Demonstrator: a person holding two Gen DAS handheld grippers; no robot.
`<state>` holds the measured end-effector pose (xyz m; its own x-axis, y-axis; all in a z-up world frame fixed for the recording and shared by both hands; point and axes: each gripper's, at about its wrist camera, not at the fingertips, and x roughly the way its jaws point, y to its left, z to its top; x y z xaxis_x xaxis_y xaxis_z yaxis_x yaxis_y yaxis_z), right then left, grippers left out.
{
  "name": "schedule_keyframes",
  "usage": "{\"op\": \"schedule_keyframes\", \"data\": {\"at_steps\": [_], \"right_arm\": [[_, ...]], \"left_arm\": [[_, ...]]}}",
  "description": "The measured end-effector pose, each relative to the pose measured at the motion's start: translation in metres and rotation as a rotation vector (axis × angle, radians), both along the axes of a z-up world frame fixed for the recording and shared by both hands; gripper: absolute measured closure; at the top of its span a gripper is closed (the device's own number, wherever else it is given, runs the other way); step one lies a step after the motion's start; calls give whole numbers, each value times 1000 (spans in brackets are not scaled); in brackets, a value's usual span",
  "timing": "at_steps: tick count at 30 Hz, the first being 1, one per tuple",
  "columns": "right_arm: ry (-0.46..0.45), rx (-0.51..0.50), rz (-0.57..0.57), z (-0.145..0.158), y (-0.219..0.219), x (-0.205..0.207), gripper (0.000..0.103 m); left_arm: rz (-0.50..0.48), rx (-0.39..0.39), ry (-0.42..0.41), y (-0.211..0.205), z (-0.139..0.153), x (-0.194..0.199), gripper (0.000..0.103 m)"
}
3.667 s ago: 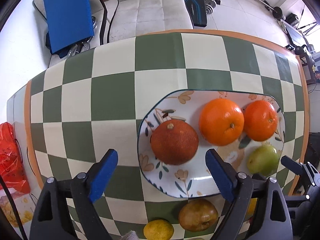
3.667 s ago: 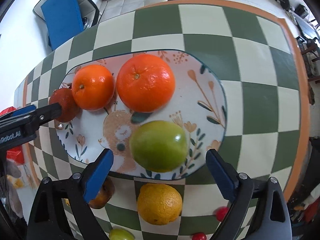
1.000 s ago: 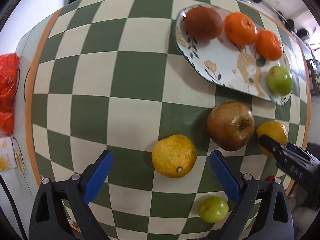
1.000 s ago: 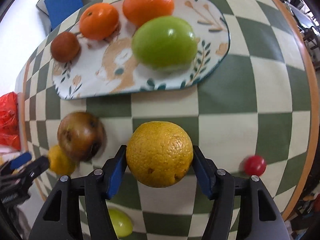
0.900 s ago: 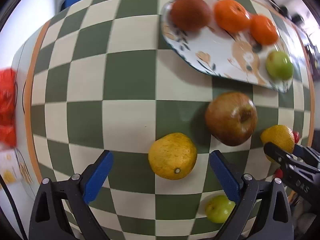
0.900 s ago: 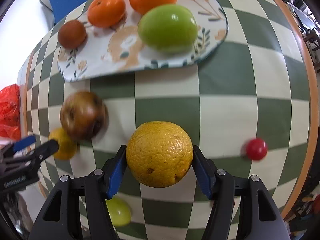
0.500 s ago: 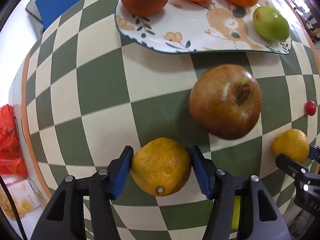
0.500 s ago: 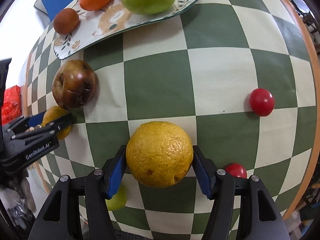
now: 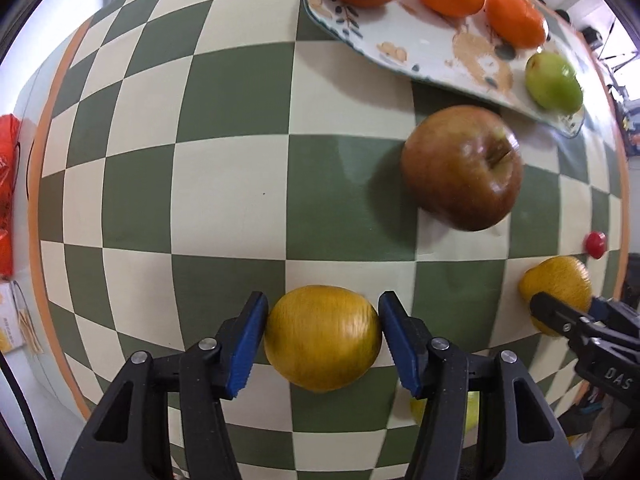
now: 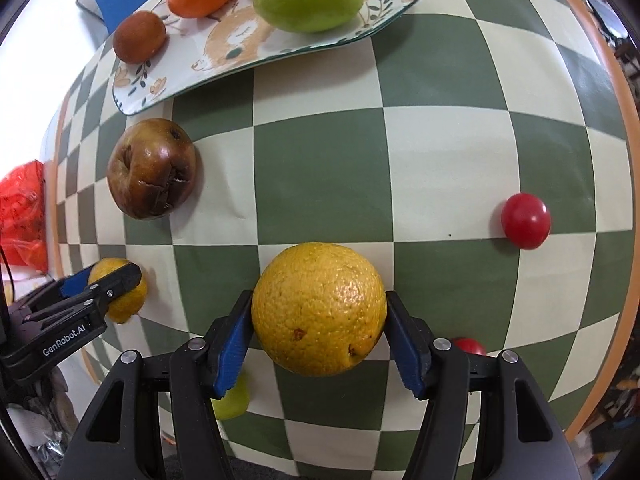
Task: Organize fruits
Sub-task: 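Place the grapefruit and yellow citrus on the plate, opening both tools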
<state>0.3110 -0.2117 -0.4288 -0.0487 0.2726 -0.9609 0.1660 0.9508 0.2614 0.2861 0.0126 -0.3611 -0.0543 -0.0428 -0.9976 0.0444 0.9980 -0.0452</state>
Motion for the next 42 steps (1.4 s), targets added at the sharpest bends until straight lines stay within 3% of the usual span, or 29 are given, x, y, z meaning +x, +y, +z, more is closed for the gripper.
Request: {"op": "schedule_keyframes", "data": {"at_steps": [2, 3, 4, 7, 10, 14, 19, 21, 23, 26, 30, 33, 35, 38, 42], "right_arm": [[-12, 37, -32, 6, -4, 0, 38], [-20, 72, -57, 12, -8, 1, 38], [-28, 112, -86, 17, -13, 4, 38], [-67, 182, -133, 36, -19, 18, 38], [-125, 166, -117, 53, -13, 46, 38], [-157, 121, -99, 63, -11, 76, 38], [-145, 115, -120, 65, -33, 60, 38], [-132, 115, -132, 60, -35, 51, 38], [-118, 114, -145, 53, -38, 43, 38], [-99, 111, -149, 43, -35, 37, 38], [-95, 99, -129, 38, -27, 37, 38], [-102, 96, -115, 40, -21, 39, 38], [-110, 106, -115, 44, -19, 40, 38], [-137, 136, -127, 58, -17, 46, 38], [-183, 187, -162, 70, -12, 71, 38]], "left_arm": [[20, -49, -8, 0, 15, 3, 51], [32, -86, -14, -2, 25, 6, 58], [40, -133, -28, -5, 39, 12, 73], [37, -206, -81, -16, 75, 40, 73], [-1, -177, -132, -21, 88, 80, 70], [-50, -216, -24, -24, 65, 92, 62], [-70, -195, 70, -21, 44, 60, 61], [-76, -138, 74, -21, 27, 53, 60], [-103, -73, 56, -25, 15, 53, 47], [-152, -13, 69, -28, -1, 53, 46], [-173, -15, 96, -24, -18, 52, 48], [-164, -20, 79, -20, -14, 53, 48], [-97, -69, 76, -8, -3, 54, 49], [4, -209, 43, 9, 41, 63, 49], [65, -278, -44, 16, 86, 99, 48]]}}
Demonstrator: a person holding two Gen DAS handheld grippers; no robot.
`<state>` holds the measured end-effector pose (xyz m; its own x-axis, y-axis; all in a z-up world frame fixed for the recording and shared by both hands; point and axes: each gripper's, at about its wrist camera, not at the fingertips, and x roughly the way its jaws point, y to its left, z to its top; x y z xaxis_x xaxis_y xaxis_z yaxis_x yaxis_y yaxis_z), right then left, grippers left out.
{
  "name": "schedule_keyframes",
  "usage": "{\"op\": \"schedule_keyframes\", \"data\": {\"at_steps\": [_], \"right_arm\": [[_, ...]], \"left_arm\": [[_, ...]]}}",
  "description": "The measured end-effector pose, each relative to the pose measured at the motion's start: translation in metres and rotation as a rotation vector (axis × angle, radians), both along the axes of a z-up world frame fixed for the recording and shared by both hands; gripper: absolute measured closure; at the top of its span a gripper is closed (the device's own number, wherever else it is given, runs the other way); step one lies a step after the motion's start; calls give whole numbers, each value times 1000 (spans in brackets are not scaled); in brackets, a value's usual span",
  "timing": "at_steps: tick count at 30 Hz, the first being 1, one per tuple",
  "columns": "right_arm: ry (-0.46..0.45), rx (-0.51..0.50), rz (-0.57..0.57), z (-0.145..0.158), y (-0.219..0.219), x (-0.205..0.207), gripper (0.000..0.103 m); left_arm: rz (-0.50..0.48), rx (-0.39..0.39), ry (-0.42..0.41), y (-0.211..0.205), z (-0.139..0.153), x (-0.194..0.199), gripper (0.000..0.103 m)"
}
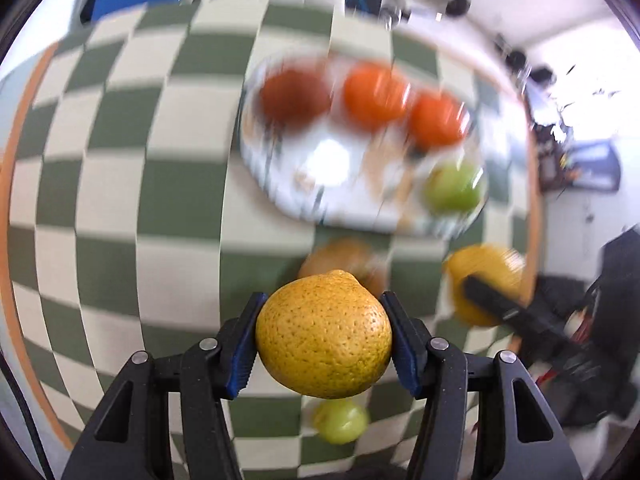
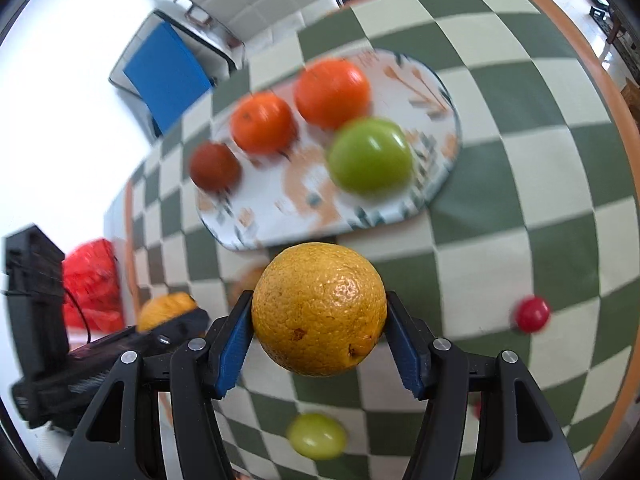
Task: Organize fruits
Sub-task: 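Place the grapefruit and yellow citrus on the plate, opening both tools, then lift both open tools up and away from the plate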
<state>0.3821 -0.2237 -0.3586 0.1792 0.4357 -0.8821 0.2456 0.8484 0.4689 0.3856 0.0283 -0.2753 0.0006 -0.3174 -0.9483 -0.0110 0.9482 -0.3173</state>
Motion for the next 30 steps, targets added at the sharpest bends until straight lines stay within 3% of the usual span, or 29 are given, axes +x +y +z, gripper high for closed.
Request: {"op": "schedule_keyframes", "data": {"at_steps": [3, 6, 15, 17, 19, 20, 21, 25, 27, 30], "right_arm": [[-20, 3, -7, 2, 8, 24, 38], [-19, -9, 12, -4, 19, 48, 38], [20, -65, 56, -28, 43, 80, 37], [12, -59, 34, -29, 40, 79, 30], [4, -48, 27, -27, 38, 79, 25], [1, -49, 26, -26, 37, 78, 23], [-1, -49, 26, -24, 36, 78, 23], [-11, -97, 31, -14, 34, 72, 21], [-28, -148, 43, -4, 32, 66, 10], [-57, -287, 60, 11, 27, 56, 9]], "left_arm": [[42, 19, -36, 0, 8, 36, 48], [75, 24, -5, 4, -6, 65, 48], [46, 100, 75, -10, -43, 81, 48], [46, 109, 80, -9, -47, 82, 47], [50, 103, 74, -8, -47, 82, 38], [50, 99, 67, -8, -47, 82, 23], [46, 102, 60, -9, -45, 83, 17], [25, 144, 29, -13, -42, 85, 14], [13, 175, -8, -12, -35, 80, 15], [-14, 254, -81, -12, -24, 69, 15]]}}
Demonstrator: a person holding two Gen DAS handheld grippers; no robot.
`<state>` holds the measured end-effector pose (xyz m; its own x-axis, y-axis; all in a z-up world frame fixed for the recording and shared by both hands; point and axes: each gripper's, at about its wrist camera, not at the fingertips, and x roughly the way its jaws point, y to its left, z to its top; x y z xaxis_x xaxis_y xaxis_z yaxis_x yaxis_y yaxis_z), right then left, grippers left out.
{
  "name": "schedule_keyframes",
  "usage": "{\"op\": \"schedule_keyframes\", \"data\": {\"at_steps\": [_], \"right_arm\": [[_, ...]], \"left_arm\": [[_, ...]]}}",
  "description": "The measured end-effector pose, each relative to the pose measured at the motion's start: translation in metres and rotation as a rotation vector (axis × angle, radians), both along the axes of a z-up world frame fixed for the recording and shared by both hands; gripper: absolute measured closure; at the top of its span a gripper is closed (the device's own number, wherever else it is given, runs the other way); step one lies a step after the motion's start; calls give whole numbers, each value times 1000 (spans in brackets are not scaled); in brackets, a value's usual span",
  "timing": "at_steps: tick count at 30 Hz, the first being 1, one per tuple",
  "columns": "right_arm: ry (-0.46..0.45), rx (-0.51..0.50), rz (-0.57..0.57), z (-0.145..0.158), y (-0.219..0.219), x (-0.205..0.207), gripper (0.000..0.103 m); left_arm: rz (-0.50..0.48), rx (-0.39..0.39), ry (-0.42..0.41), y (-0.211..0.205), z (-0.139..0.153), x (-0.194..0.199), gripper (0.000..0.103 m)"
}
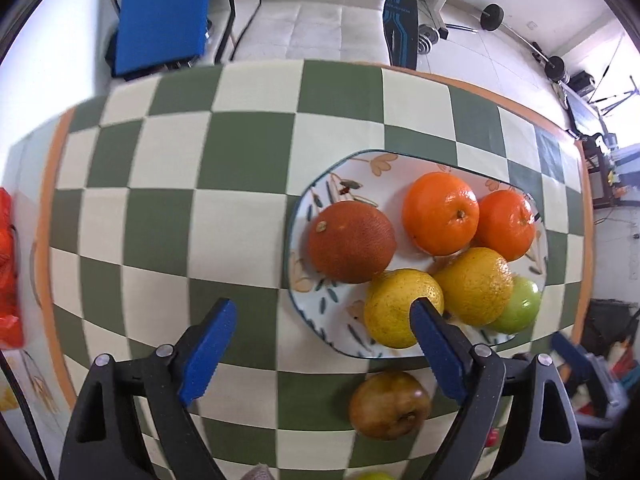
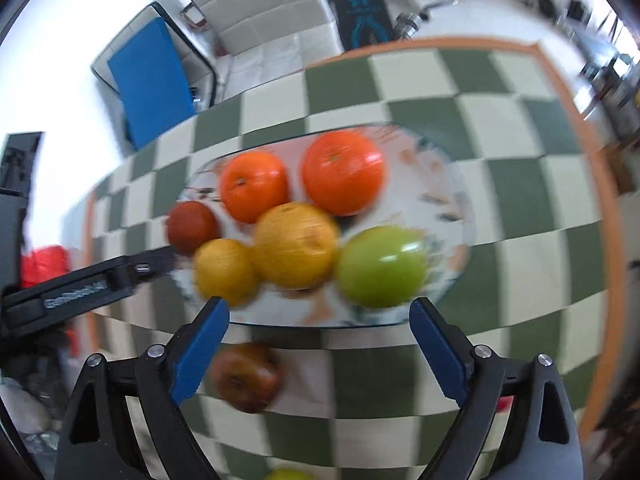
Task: Organize fruits
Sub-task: 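Lift both open tools up and away from the plate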
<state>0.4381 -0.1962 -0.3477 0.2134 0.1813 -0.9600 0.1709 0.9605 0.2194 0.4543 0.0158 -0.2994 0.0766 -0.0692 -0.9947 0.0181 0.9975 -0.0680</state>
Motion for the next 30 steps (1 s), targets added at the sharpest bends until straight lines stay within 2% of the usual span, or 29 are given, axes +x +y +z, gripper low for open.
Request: {"op": "schedule_keyframes", "data": {"at_steps": [3, 10, 16, 20, 30], "right_arm": [[-19, -89, -1, 10, -9, -11, 7], [-63, -177, 18, 33, -14, -26, 6], [-126, -179, 17, 68, -12, -47, 6], [-165, -192, 23, 91, -10, -65, 6], [-245, -193, 22, 134, -5, -121, 6]], "left_arm": [[-24, 75, -53, 0, 7, -14, 14], [-26, 100, -133, -1, 32, -45, 14], [-19, 86, -213, -5, 66, -72, 14], [-30, 105, -288, -8, 94, -96, 14], [-46, 67, -381, -15, 139, -147, 14]]}}
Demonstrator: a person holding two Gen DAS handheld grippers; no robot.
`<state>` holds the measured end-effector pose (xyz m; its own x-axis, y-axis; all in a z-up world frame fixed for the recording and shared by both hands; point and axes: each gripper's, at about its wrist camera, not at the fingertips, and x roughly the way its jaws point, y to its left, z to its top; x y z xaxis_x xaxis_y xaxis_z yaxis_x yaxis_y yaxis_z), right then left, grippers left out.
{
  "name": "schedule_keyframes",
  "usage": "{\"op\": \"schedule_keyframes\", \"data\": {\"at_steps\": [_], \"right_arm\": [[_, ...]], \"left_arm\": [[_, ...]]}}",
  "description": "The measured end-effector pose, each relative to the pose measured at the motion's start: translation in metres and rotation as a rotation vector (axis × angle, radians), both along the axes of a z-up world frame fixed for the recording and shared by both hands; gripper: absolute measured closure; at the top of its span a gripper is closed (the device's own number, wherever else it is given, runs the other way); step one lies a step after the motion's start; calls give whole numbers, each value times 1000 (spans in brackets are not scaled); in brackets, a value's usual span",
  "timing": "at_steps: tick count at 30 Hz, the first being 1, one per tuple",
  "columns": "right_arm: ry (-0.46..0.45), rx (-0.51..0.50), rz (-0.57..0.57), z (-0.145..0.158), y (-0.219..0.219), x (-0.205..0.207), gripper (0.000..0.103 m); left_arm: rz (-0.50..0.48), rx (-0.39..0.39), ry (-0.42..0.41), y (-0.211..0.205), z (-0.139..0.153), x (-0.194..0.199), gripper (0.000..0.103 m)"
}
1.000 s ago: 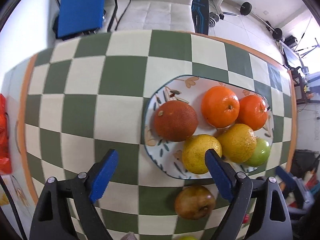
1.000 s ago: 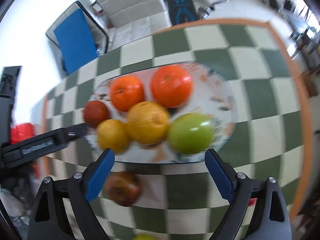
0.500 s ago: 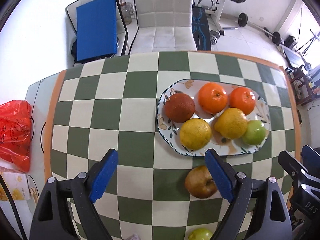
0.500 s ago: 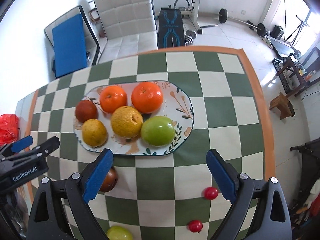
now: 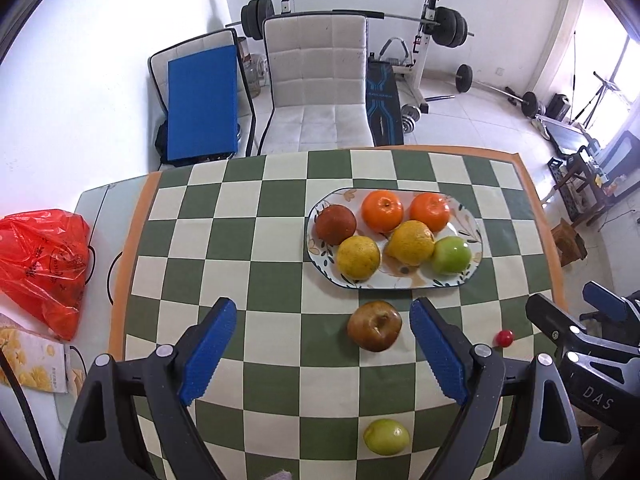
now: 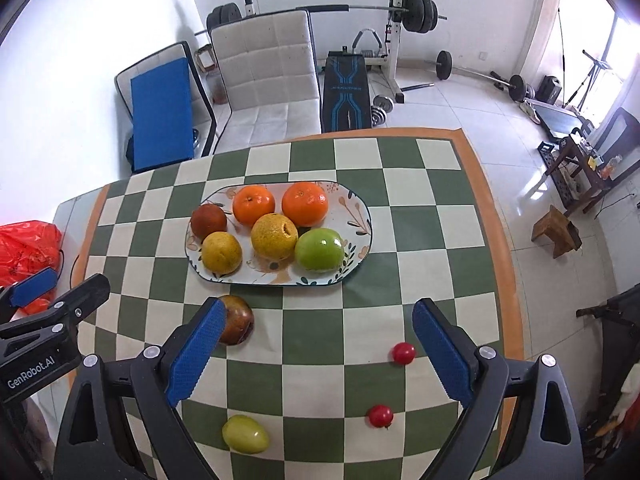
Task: Organize fruits
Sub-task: 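Lift both open tools up and away from the plate, then grasp the brown apple with the left tool while the right tool grasps the green apple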
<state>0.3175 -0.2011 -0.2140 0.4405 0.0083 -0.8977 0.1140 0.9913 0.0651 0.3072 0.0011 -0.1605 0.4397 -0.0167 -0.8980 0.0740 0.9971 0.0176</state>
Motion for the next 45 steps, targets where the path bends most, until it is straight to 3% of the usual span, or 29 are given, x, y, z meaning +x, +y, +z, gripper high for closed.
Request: {"op": "schedule_keyframes", "data": {"at_steps": [16, 28, 31, 34, 37, 43, 45], "right_arm": [[-132, -17, -9, 71, 5, -76, 6], [-137, 13, -23, 81, -2, -79, 6], [-101, 125, -66, 66, -22, -72, 6], [-59, 144, -121, 43, -42, -64, 6], [0, 142, -179, 10, -68, -56, 6], [216, 207, -235, -89, -107, -51, 8], [265, 232, -253, -116, -112, -54, 20]], "left_arm": [[-21, -51, -98, -4, 57, -54, 15], [-26, -69, -103, -9, 62, -60, 14], [-25, -110, -48, -10, 49, -50, 14], [-12, -107, 36, -11, 23, -33, 3], [4, -68, 85, -12, -6, -20, 3], [16, -20, 241, -15, -74, 9, 3], [18, -16, 282, -18, -92, 17, 3]]}}
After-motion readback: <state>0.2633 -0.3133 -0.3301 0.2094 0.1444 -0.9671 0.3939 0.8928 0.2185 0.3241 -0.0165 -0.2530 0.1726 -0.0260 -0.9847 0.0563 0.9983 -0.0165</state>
